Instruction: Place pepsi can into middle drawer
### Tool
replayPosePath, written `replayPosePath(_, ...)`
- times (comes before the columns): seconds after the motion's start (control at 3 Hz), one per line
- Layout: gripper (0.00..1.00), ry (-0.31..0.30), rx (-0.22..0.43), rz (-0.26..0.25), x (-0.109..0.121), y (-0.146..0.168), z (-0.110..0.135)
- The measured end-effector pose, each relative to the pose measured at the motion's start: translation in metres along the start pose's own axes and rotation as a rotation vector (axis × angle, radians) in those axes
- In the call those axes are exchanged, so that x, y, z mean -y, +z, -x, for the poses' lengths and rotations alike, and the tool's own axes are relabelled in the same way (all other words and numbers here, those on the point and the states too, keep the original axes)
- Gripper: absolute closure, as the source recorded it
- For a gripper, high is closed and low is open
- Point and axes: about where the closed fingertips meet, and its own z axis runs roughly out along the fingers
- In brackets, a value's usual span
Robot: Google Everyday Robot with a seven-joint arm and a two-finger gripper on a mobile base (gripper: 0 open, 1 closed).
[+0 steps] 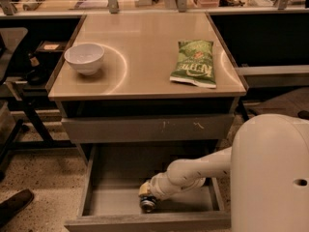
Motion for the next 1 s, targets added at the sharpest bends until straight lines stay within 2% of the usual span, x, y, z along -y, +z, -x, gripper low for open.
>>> replayPosePath(0.67,0.12,0.000,0.000,0.000,0.0000,0.0000,0.0000)
replayPosePath(1.0,0.00,0.000,0.000,0.000,0.0000,0.0001,-0.0001)
